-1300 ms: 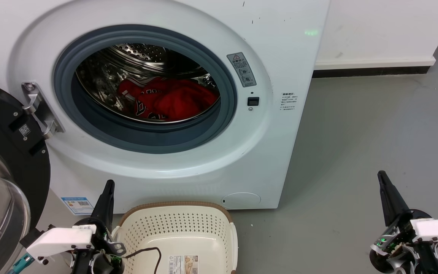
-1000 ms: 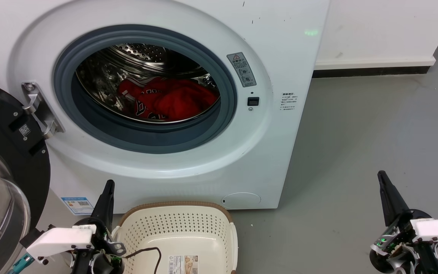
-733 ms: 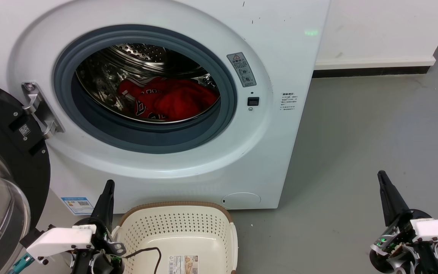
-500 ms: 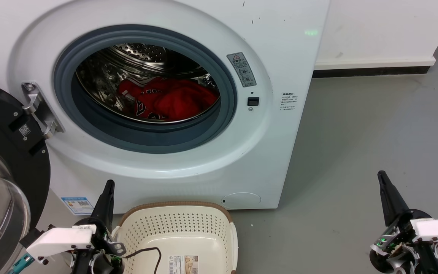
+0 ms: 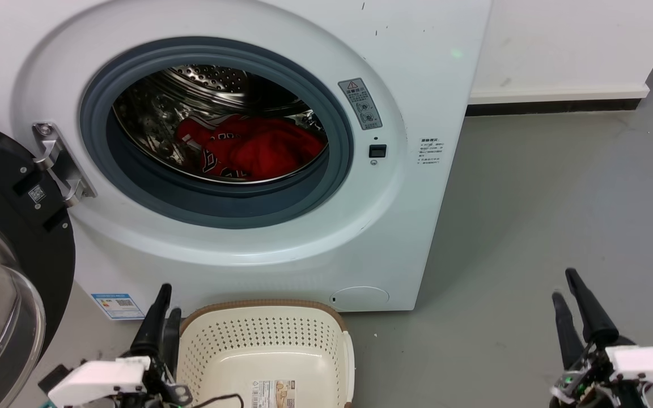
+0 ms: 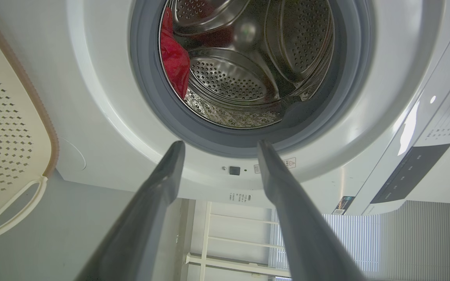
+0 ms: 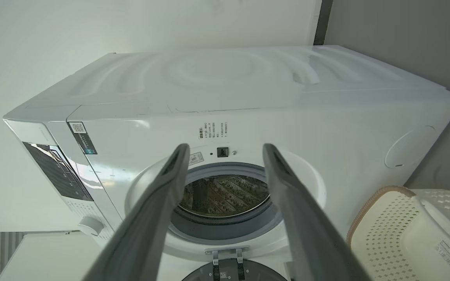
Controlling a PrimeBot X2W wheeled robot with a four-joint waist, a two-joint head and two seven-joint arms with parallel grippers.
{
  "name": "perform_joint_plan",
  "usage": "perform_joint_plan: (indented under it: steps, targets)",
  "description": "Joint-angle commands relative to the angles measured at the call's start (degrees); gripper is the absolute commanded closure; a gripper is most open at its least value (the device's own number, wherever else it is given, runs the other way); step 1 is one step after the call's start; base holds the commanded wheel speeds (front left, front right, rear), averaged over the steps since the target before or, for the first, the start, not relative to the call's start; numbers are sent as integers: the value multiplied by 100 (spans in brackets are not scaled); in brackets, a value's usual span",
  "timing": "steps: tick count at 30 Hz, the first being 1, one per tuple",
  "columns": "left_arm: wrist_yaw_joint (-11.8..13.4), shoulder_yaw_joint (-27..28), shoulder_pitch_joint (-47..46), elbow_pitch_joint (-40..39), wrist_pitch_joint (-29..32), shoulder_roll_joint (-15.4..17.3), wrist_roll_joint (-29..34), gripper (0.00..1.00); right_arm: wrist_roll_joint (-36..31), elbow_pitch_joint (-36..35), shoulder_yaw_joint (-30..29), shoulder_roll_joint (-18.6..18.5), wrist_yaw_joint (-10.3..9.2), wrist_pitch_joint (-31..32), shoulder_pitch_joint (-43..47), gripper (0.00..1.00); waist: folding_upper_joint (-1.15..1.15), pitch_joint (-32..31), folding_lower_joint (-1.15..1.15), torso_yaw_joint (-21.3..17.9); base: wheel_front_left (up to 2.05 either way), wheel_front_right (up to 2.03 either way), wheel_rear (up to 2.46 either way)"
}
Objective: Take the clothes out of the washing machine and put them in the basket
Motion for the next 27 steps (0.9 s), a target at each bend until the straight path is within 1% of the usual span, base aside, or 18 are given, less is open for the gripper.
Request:
perform_joint_plan:
  steps: [1,11,17,20,22,27]
  targets:
    - [-1,-17,5,-58,-56,0,19,0,-28,-50,33,0,0,-56,2,0,0,3,0,-1,0,0,0]
    - [-3,-63,93,-219,-317,3,193,0,-219,-142,80,1,0,-317,73,0,0,12,0,-10,0,0,0]
    - [-4,39,134,-242,-476,5,552,0,-453,-177,71,1,0,-476,79,0,0,14,0,-15,0,0,0]
    - [-5,142,137,-318,-551,5,781,0,-784,-190,42,2,0,-552,97,0,0,17,0,-18,0,0,0]
    - [-5,203,148,-359,-600,6,961,0,-1253,-167,-11,1,0,-601,89,0,0,19,0,-21,0,0,0]
    - [-6,383,154,-481,-718,7,1473,0,-2117,-224,-185,1,0,-720,36,0,0,28,0,-38,0,0,0]
